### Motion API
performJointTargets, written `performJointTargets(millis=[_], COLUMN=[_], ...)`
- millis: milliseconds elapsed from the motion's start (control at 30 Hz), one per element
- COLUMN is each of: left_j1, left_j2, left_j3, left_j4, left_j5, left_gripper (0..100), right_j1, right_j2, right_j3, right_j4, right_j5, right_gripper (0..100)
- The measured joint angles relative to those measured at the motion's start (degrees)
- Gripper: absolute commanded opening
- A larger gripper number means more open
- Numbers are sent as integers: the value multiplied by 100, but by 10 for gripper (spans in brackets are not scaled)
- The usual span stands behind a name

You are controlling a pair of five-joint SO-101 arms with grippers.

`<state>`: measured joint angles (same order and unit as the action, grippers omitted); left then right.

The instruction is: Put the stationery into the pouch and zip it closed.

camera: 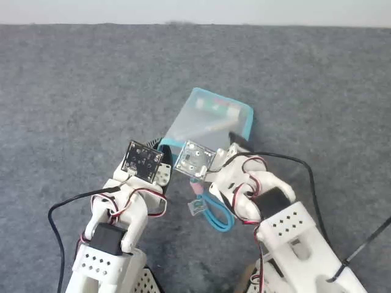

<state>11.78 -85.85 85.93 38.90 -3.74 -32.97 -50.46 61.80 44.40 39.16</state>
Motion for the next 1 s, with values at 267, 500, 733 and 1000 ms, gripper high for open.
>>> performJointTargets(millis=[267, 500, 733, 1000], left_j1=[-44, -53, -229, -422], left_j2=[-18, -62, -888, -1688], left_j3=[-53, -308, -782, -835], left_j4=[0, 229, 1310, 1881], left_j5=[0, 70, 35, -193], left_gripper=[73, 230, 229, 233], right_j1=[79, 404, 633, 659], right_j2=[70, 79, 563, 1169], right_j3=[-545, -721, -1231, -2277], right_j4=[44, 97, 97, 756], right_j5=[-237, -237, -519, -1099], right_gripper=[6, 6, 6, 7])
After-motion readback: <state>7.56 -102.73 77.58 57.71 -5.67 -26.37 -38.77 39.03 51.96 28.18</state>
